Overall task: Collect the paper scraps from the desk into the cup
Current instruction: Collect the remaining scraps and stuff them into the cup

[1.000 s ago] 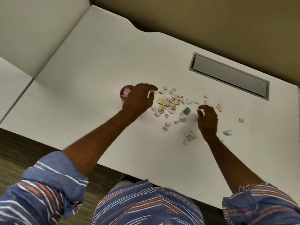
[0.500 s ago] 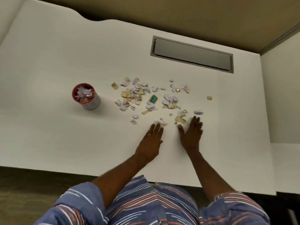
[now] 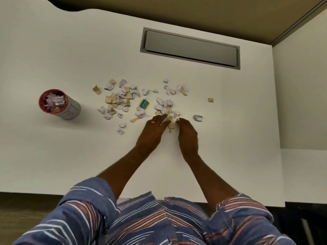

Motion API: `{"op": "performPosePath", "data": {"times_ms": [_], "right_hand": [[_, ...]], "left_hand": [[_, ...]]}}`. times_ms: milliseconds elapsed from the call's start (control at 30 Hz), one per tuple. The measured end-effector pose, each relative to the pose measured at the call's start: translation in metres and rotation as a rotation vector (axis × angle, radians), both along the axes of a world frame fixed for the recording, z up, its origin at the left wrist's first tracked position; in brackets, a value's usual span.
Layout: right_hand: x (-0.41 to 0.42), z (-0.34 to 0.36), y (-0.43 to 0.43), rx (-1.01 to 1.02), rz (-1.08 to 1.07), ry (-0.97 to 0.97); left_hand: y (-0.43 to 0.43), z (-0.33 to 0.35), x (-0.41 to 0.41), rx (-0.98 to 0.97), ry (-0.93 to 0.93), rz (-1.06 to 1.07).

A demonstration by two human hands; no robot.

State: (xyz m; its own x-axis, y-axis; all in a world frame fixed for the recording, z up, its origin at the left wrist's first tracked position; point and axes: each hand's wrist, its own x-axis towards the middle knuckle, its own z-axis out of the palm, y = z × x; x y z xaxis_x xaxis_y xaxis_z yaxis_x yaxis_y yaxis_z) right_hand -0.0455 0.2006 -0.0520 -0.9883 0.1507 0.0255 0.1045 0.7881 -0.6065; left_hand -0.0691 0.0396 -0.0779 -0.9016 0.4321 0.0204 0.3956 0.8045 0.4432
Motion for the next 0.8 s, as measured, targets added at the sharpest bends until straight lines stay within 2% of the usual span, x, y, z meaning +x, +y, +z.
{"op": "performPosePath", "data": {"times_ms": [67, 167, 267, 333, 400, 567, 700, 800], "right_hand": [[-0.011, 0.0, 0.025, 0.061, -0.035, 0.126], [-0.025, -0.003, 0.063, 0.101, -0.081, 0.171], [-0.035, -0.01, 0.079, 0.057, -0.117, 0.03], [-0.038, -0.015, 0.074, 0.043, -0.06, -0.152], [-0.039, -0.017, 0.061, 0.038, 0.01, -0.251], [-0.043, -0.017, 0.017, 0.113, 0.189, -0.228], [-0.037, -0.016, 0.006, 0.021, 0.169, -0.266], [-0.037, -0.01, 0.013, 0.097, 0.171, -0.189]], "left_hand": [[0.003, 0.001, -0.019, -0.039, -0.009, 0.034], [0.007, 0.003, -0.045, -0.073, -0.11, 0.063], [0.013, 0.002, -0.068, -0.137, -0.159, -0.031], [0.02, 0.002, -0.079, -0.136, -0.199, -0.088], [0.026, 0.003, -0.083, -0.133, -0.218, -0.107], [0.029, 0.003, -0.07, -0.051, -0.119, -0.042], [0.034, 0.001, -0.06, 0.026, -0.139, 0.016], [0.035, 0.001, -0.054, 0.061, -0.139, 0.043]]}}
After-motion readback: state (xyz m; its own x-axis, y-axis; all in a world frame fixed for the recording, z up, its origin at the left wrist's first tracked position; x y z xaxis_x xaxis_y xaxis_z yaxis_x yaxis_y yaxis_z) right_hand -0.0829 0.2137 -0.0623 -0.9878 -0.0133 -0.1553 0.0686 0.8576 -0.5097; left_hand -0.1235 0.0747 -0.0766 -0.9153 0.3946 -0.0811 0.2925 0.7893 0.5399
